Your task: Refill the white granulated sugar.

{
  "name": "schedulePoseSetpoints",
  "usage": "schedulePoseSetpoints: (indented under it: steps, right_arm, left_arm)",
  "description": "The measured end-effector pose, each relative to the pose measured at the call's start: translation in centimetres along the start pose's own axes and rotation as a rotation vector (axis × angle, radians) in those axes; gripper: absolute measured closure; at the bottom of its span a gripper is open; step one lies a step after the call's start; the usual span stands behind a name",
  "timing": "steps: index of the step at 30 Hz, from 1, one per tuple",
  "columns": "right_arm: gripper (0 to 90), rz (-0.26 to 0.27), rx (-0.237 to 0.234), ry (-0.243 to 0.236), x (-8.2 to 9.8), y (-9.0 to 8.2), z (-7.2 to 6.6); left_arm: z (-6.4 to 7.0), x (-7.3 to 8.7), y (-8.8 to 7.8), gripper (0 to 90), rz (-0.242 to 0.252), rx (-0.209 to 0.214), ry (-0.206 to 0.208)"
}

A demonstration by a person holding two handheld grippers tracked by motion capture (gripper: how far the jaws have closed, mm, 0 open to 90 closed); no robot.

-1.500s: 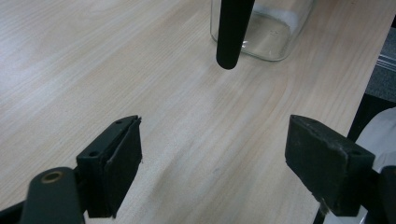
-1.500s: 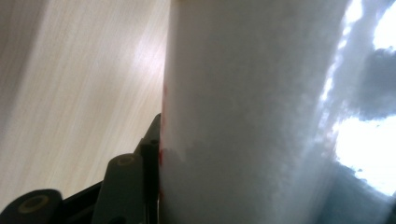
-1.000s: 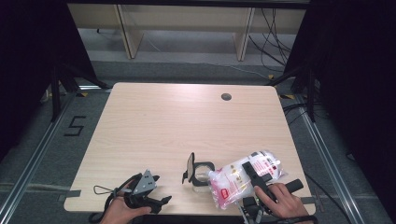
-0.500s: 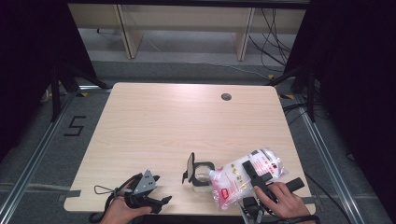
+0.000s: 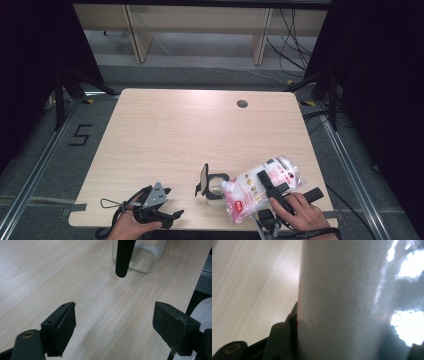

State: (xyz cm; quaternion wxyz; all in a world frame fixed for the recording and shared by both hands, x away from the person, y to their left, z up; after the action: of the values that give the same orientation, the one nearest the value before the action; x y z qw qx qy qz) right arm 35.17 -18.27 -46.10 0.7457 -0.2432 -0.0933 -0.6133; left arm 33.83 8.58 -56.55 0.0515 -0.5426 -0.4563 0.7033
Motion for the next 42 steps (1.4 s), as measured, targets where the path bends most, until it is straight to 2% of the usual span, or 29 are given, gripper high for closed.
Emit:
schedulePoseSetpoints:
  steps: [2, 3, 5, 6, 7, 11, 12, 13, 16, 17, 18, 19, 20, 21, 22, 23, 24, 25, 27, 30, 31, 32, 35, 36, 37, 41, 42]
  right_arm:
    - [52.1, 0.001, 0.003, 0.000, -0.01, -0.02, 0.05]
    - [52.1, 0.006, 0.005, -0.015, -0.03, -0.02, 0.20]
    - [52.1, -0.014, -0.002, 0.016, 0.20, -0.18, -0.10]
    - [52.1, -0.014, -0.002, 0.009, 0.19, -0.17, -0.08]
    - [52.2, -0.016, 0.001, 0.005, 0.21, -0.19, -0.05]
    - [52.4, -0.016, 0.007, -0.012, 0.17, -0.37, 0.09]
    - [52.4, -0.011, 0.014, -0.042, 0.18, -0.36, 0.35]
    - [52.4, -0.014, 0.013, -0.010, 0.12, -0.43, 0.21]
    - [52.5, -0.009, 0.005, -0.004, -0.25, -0.11, -0.19]
    - [52.6, 0.006, 0.003, -0.050, -0.51, 0.22, -0.26]
    - [52.8, 0.013, 0.000, -0.040, -0.62, 0.32, -0.43]
    - [52.9, 0.024, 0.000, -0.032, -0.70, 0.32, -0.53]
    - [52.9, 0.022, 0.000, -0.020, -0.69, 0.25, -0.57]
    - [53.0, 0.016, 0.005, -0.040, -0.61, 0.20, -0.34]
    - [53.0, 0.001, 0.003, 0.000, -0.50, 0.02, -0.44]
    - [53.0, 0.011, 0.010, -0.040, -0.44, 0.04, -0.02]
    - [53.0, 0.003, 0.009, 0.004, -0.38, -0.11, -0.11]
    - [53.1, 0.003, 0.013, -0.005, -0.30, -0.17, 0.08]
    - [53.1, 0.018, 0.016, -0.028, -0.43, -0.10, 0.26]
    - [53.1, -0.005, 0.004, -0.007, -0.06, -0.09, -0.21]
    - [53.1, 0.000, -0.003, -0.019, -0.10, 0.02, -0.27]
    - [53.1, 0.004, 0.003, -0.048, -0.01, 0.13, -0.17]
    - [53.2, -0.007, -0.012, -0.012, 0.08, 0.09, -0.59]
    - [53.2, 0.003, -0.009, -0.049, 0.04, 0.15, -0.34]
    - [53.2, 0.007, -0.004, -0.057, -0.02, 0.16, -0.18]
    - [53.2, 0.017, 0.005, -0.063, -0.25, 0.19, 0.25]
    - [53.2, 0.017, 0.007, -0.064, -0.28, 0.19, 0.33]
  left_arm:
    - [-0.01, 0.01, 0.00, 18.5, -0.001, 0.000, 0.000]
    - [-0.06, 0.09, -0.04, 18.5, -0.008, 0.000, 0.007]
    - [-0.16, 0.08, -0.06, 18.5, -0.008, -0.001, 0.018]
    - [-0.25, 0.07, -0.07, 18.5, -0.008, -0.001, 0.030]
    - [-0.08, 0.12, -0.02, 18.5, -0.008, 0.005, 0.003]
    - [-0.10, 0.11, -0.03, 18.6, -0.007, 0.005, 0.000]
    - [-0.11, 0.12, -0.03, 18.6, -0.008, 0.004, 0.000]
    - [-0.10, 0.11, -0.03, 18.6, -0.008, 0.004, 0.000]
    - [-0.11, 0.10, -0.02, 18.6, -0.008, 0.003, 0.006]
    - [-0.18, 0.08, -0.07, 18.6, -0.008, 0.001, 0.021]
    - [-0.17, 0.15, -0.08, 18.6, -0.010, -0.002, 0.008]
    - [-0.29, 0.21, -0.15, 18.6, -0.017, -0.005, 0.019]
    - [-0.25, 0.19, -0.11, 18.6, -0.017, 0.002, 0.012]
    - [-0.27, 0.15, -0.07, 18.6, -0.011, 0.003, 0.007]
    - [-0.22, 0.15, -0.07, 18.6, -0.009, 0.004, 0.004]
    - [-0.33, 0.21, -0.02, 18.6, -0.013, -0.001, 0.007]
    - [-0.15, 0.13, 0.05, 18.6, -0.003, 0.007, -0.005]
    - [-0.40, 0.31, 0.00, 18.6, -0.022, -0.005, 0.015]
    - [-0.24, 0.20, 0.00, 18.6, -0.013, 0.000, 0.007]
    - [-0.09, 0.13, -0.04, 18.6, -0.008, 0.005, 0.001]
    - [-0.05, 0.07, 0.03, 18.6, -0.001, 0.007, -0.006]
    - [-0.37, 0.28, -0.04, 18.6, -0.022, -0.005, 0.017]
    - [-0.31, 0.24, 0.02, 18.6, -0.015, 0.000, 0.009]
    - [-0.16, 0.12, 0.06, 18.6, -0.004, 0.006, -0.005]
    - [-0.21, 0.17, -0.01, 18.6, -0.010, 0.005, 0.003]
    - [-0.39, 0.28, -0.04, 18.6, -0.022, -0.005, 0.017]
    - [-0.27, 0.21, 0.00, 18.6, -0.014, -0.001, 0.008]
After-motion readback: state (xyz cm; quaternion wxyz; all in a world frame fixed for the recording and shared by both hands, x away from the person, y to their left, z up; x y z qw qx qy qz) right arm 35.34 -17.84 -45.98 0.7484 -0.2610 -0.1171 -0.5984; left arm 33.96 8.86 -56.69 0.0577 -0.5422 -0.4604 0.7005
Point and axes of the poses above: each handheld gripper's, and its own axes: y roughly forward along the jaws, x roughly out of its underside, z roughly to its right, the point moved 10 cm from there along y, roughly forward along the jaws, and after that the axes turned 5 degrees about -z, right-handed, at the moved point
